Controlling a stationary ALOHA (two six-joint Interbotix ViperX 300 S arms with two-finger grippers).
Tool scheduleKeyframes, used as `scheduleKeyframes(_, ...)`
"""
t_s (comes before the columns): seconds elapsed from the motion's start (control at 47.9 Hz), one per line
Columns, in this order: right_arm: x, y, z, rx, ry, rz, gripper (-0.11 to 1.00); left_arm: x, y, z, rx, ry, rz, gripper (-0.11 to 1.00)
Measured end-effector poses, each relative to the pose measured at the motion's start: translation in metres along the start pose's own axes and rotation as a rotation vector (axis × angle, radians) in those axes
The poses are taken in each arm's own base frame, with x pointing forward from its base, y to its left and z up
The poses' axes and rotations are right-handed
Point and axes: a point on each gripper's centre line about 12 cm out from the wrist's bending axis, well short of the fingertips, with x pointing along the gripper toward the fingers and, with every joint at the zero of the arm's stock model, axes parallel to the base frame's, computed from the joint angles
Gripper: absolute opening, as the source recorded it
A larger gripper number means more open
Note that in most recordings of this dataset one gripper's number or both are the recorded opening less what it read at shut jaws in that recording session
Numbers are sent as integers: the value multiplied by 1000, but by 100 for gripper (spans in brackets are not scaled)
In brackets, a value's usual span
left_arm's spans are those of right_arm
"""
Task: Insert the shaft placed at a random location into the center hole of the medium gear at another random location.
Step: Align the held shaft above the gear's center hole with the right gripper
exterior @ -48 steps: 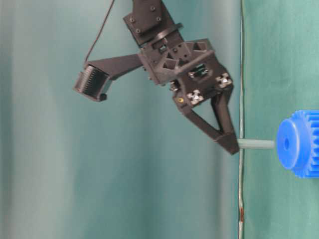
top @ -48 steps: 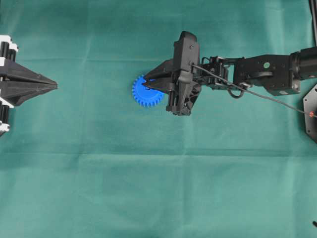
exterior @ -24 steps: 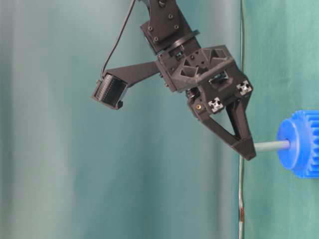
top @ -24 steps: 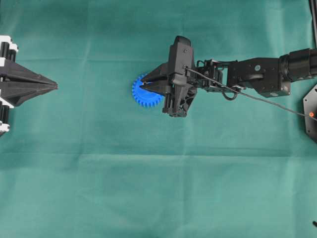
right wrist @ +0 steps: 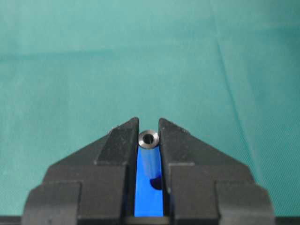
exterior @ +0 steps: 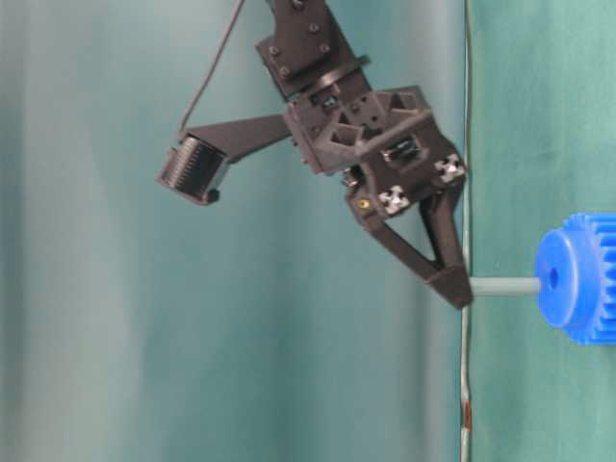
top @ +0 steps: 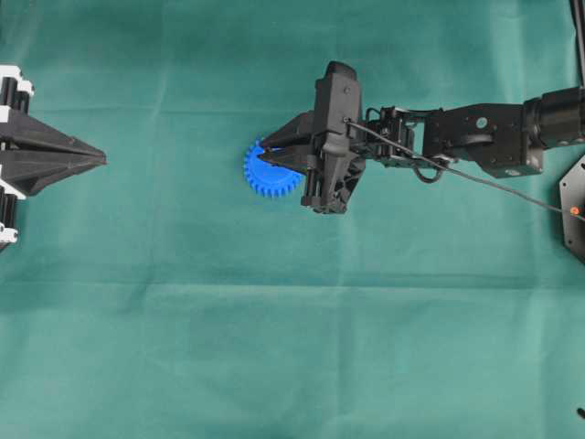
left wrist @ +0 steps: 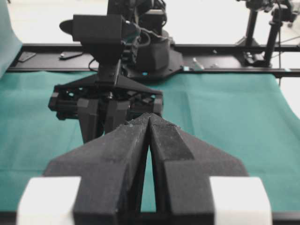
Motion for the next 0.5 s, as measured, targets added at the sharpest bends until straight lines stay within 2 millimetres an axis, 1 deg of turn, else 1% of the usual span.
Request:
scheduleKeyframes(0.25,-1,-1,2,3,-6,-3,13,0,0,0,0,0,0,0)
scheduleKeyframes(0.501,-2,-3,-4,4,9,-6,13,0,0,0,-1,0,0,0)
